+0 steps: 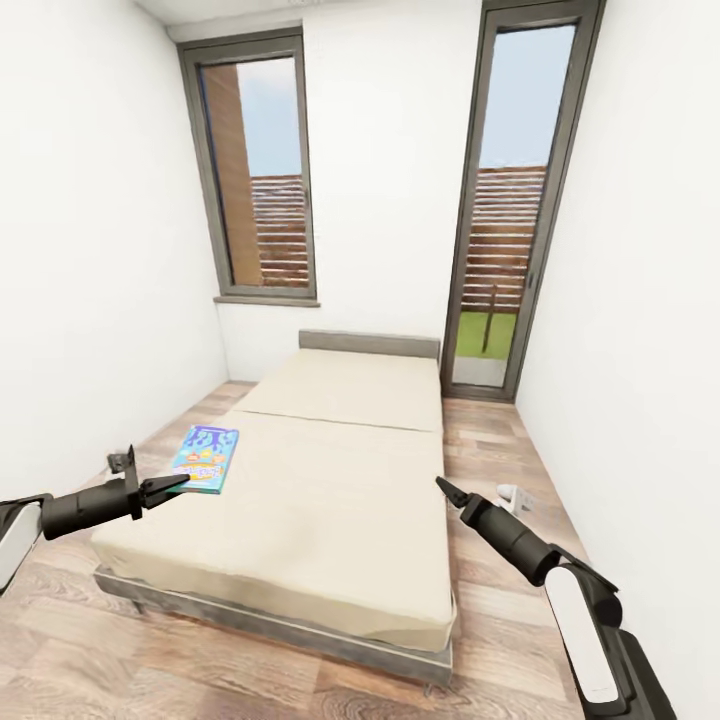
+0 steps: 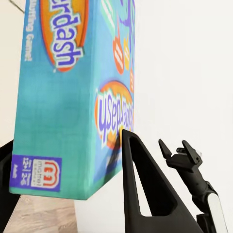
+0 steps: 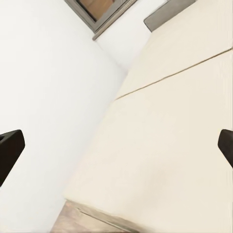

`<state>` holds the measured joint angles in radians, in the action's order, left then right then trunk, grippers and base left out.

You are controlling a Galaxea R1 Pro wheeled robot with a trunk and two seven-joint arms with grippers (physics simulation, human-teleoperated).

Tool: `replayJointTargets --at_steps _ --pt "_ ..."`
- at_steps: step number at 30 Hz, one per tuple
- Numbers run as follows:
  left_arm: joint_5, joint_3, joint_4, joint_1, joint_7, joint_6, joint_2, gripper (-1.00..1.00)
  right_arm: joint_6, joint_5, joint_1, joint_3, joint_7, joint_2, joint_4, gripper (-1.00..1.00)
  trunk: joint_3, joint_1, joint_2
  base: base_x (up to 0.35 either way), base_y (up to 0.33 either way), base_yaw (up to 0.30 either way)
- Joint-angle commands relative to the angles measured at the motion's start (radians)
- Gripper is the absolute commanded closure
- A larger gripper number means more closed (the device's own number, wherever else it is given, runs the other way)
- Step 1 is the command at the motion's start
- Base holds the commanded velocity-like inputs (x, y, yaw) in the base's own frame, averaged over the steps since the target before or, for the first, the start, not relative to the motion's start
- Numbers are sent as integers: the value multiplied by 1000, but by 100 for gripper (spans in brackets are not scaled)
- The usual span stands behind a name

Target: Put all the toys in the child's room - the three board games (two on the bed and one on the table), the two jigsaw puzzles on the table, and the tennis ball on the table - inside the toy box on the table in the child's room.

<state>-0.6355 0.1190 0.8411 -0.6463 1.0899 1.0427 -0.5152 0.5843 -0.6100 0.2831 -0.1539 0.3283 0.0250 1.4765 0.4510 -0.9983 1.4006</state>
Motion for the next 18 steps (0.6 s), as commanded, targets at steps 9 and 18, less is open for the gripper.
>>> replayJointTargets --at_steps 9,18 --pt "0 -1 -1 -1 4 4 0 100 9 -1 1 -1 3 1 1 -100 -33 35 -63 0 0 272" --pt "0 -1 -1 -1 4 4 1 100 9 0 1 -1 2 1 -2 -100 -65 69 -126 0 0 277"
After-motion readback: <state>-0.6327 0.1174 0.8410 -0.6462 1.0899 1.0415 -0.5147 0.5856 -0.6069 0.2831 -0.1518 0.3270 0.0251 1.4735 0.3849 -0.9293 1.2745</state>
